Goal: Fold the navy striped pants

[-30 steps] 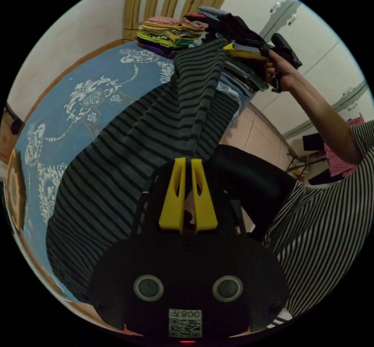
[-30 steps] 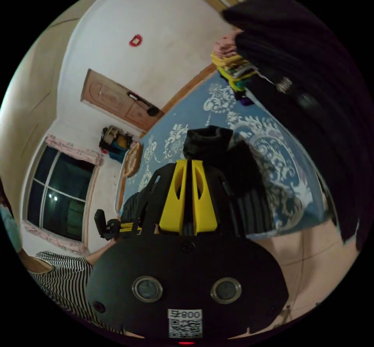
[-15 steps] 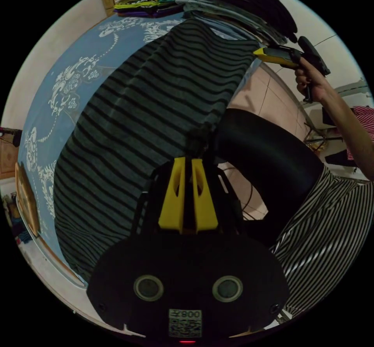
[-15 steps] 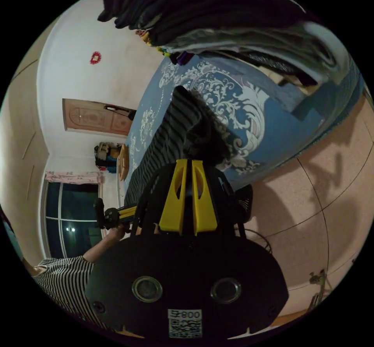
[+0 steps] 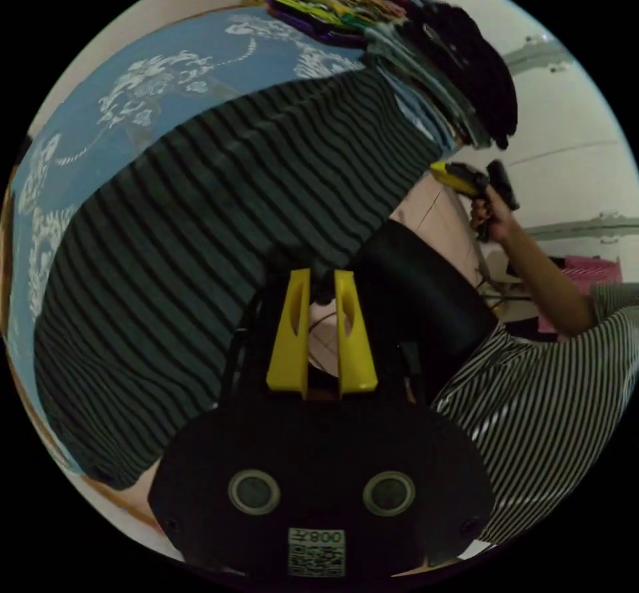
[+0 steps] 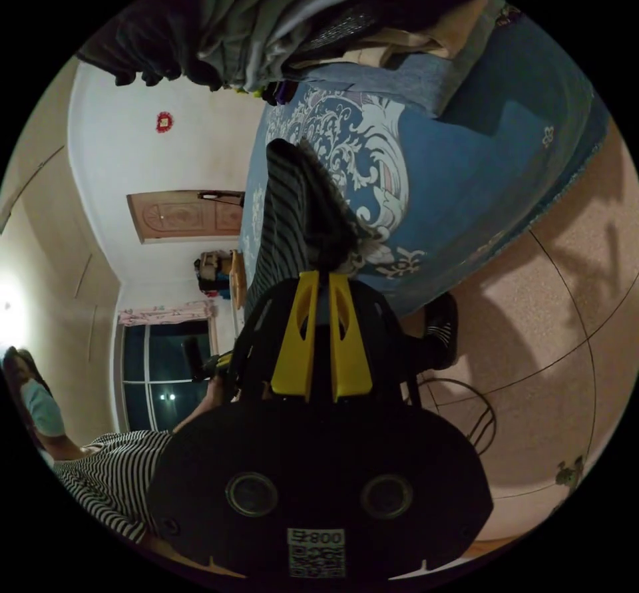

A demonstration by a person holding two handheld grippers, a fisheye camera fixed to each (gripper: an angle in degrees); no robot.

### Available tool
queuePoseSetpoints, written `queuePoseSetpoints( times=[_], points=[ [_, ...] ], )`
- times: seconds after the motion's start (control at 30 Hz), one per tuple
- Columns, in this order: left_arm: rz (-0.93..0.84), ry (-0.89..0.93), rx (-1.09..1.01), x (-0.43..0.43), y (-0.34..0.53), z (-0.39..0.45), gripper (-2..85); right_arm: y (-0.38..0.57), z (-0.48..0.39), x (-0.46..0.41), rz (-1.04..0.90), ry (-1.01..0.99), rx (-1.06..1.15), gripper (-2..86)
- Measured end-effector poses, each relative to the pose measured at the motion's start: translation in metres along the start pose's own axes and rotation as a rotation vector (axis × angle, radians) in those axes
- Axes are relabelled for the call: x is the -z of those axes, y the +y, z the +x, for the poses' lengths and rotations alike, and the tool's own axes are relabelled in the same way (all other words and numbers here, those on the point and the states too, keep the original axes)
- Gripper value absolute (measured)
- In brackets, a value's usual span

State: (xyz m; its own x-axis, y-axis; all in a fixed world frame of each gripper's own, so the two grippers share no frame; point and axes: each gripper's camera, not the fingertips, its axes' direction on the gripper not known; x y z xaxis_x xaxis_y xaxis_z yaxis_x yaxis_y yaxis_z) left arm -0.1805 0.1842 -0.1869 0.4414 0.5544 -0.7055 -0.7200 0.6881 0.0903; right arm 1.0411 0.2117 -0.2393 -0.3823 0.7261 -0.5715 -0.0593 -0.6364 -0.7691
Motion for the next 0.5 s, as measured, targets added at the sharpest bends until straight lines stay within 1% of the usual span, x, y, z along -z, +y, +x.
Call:
queuePoseSetpoints(
  times=[0.1,0.2,0.3,0.4,0.5],
  points=[
    [0.107,-0.034,0.122,0.038,0.022,-0.045,6.7,0.005,0.002,-0.012,0.003,-0.014,-0.016,1.0],
    [0.165,-0.094,0.268,0.073,0.042,-0.098,6.8,0.01,-0.001,-0.027,0.016,-0.011,-0.035,0.4],
    [0.225,-0.135,0.374,0.106,0.06,-0.144,6.8,0.015,-0.017,-0.046,0.009,-0.002,-0.006,0.2],
    [0.266,-0.149,0.42,0.13,0.069,-0.181,7.3,0.022,-0.043,-0.068,0.017,0.061,0.044,0.1],
    [0.241,-0.162,0.423,0.14,0.066,-0.212,8.1,0.03,-0.077,-0.097,0.028,0.117,0.115,0.1]
  ],
)
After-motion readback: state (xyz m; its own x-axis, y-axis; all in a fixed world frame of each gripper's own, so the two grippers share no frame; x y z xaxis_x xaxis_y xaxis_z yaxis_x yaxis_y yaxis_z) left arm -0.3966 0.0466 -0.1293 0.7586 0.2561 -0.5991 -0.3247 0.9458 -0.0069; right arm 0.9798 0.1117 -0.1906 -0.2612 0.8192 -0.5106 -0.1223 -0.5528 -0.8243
